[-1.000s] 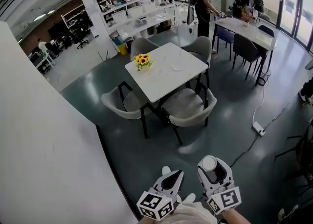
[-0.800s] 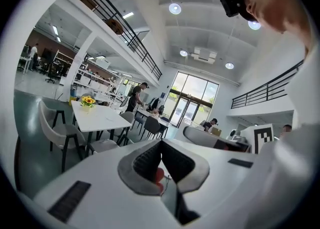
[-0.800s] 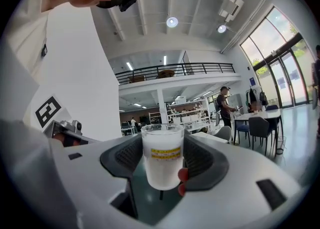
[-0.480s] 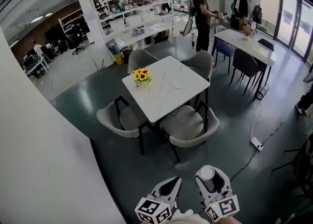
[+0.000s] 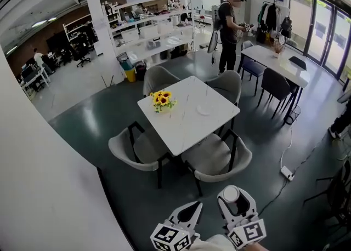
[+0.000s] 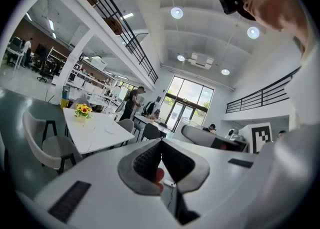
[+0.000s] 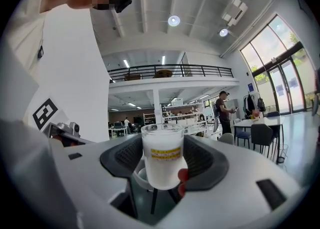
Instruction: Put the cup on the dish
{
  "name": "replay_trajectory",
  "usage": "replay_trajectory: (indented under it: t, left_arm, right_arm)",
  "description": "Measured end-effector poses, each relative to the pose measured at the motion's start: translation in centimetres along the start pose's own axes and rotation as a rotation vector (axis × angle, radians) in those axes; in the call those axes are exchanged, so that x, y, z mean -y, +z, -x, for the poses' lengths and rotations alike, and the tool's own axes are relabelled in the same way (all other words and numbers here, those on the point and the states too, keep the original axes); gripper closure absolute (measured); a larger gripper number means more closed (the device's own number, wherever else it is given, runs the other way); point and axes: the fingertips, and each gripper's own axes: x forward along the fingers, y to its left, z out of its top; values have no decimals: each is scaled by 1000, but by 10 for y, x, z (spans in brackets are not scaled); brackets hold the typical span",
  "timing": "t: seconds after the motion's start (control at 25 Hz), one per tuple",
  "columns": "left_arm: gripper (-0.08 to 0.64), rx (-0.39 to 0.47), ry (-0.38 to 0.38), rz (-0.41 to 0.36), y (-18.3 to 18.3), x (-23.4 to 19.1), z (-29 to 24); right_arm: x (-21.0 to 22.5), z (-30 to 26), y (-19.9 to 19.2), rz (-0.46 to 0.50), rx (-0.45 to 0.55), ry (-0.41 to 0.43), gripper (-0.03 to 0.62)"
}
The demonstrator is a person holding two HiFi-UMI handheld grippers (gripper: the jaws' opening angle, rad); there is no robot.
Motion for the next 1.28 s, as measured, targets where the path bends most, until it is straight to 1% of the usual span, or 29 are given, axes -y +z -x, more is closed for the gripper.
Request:
replay_trajectory:
  t: [0.16,0.32,0.6,0.88,1.16,1.28]
  left_arm:
    - [557,-6,-11,12,2,-23,1]
    - [557,-11,-19,41,2,-36,-4]
    - [557,11,-46,19,15,-48,-15]
    - [557,16,-14,-12,34,-67,-47]
    - [557,35,26,-12,57,-93,-111]
    - [557,28,45,-9,66,-109,-146]
  right_arm:
    - [-6,-12,-3,30,-25,-16,337]
    - [1,-18,-14,3,-57,-59,339]
    - [13,-41,-15,-4,-41,-81,339]
    - [27,-79,-9,-2,-17,-36,339]
    - [71,-135,-8,10,-30,10,337]
    - [95,-162,-6,10,-28,26,338]
